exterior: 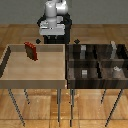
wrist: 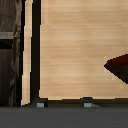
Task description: Place the box of cereal into the appropriate compartment.
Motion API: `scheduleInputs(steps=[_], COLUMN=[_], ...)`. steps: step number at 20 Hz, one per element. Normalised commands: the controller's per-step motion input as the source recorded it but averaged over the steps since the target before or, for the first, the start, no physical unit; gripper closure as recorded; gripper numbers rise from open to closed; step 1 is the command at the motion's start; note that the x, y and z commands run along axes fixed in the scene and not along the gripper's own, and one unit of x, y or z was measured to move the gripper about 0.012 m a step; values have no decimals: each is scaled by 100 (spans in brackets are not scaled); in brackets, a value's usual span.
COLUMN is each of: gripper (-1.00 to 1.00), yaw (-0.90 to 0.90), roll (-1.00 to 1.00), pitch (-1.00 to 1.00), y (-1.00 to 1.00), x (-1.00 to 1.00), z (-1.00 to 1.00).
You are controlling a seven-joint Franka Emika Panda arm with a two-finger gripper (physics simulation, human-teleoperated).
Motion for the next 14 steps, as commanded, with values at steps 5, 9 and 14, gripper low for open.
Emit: scheduleInputs(steps=[5, 9, 14], gripper=[-100, -100, -100], yaw=[0, 0, 0], roll=[0, 0, 0], pitch=[0, 0, 0], y=[0, -25, -60], x=[0, 0, 0], z=[0, 0, 0])
